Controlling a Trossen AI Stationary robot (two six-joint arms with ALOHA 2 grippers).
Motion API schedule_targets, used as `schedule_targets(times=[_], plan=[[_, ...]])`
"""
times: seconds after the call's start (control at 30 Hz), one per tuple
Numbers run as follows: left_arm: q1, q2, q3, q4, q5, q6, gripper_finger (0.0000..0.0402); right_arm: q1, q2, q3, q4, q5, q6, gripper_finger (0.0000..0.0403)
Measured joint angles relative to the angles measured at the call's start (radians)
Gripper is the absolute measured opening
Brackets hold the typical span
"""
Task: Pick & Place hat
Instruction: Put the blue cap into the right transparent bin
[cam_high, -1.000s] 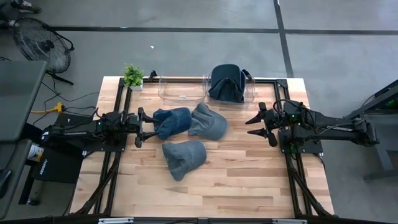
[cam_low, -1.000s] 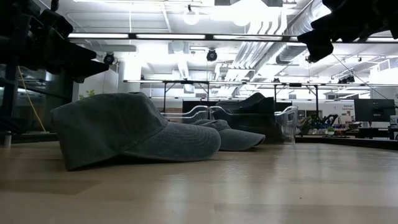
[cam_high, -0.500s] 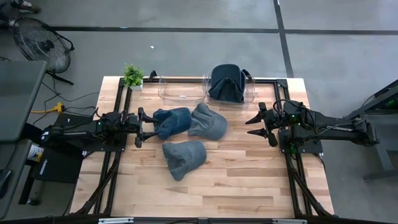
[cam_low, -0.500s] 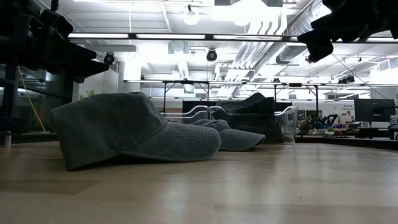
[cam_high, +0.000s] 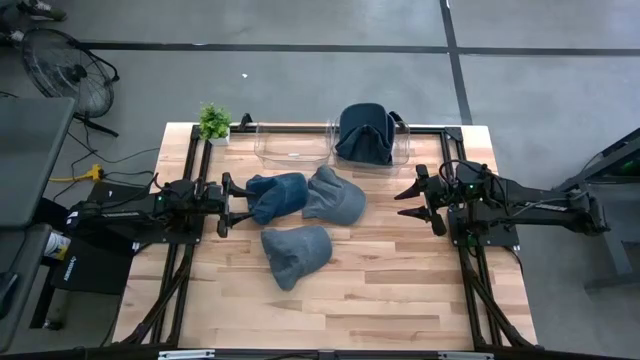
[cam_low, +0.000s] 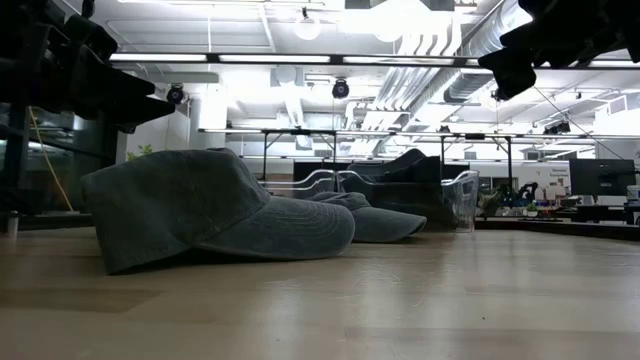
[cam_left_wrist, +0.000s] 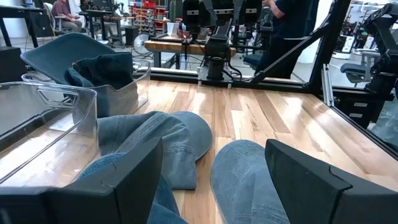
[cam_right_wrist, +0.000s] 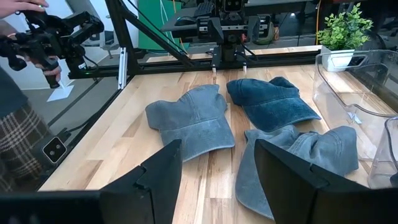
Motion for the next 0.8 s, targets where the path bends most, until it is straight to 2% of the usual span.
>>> schedule_targets(times=[0.13,0.5,0.8], plan=[[0.000,0.000,0.000,0.000,0.006,-0.023,0.0280,0.000,0.000,0.000,0.000,0.000,0.000,0.0195],[0.000,0.000,0.000,0.009,0.094,-0.265,0.0280,0.000,0.000,0.000,0.000,0.000,0.000,0.0195],[0.000,0.000,0.000,0.008,0.073,-0.393,0.0280,0.000,0.000,0.000,0.000,0.000,0.000,0.0195]])
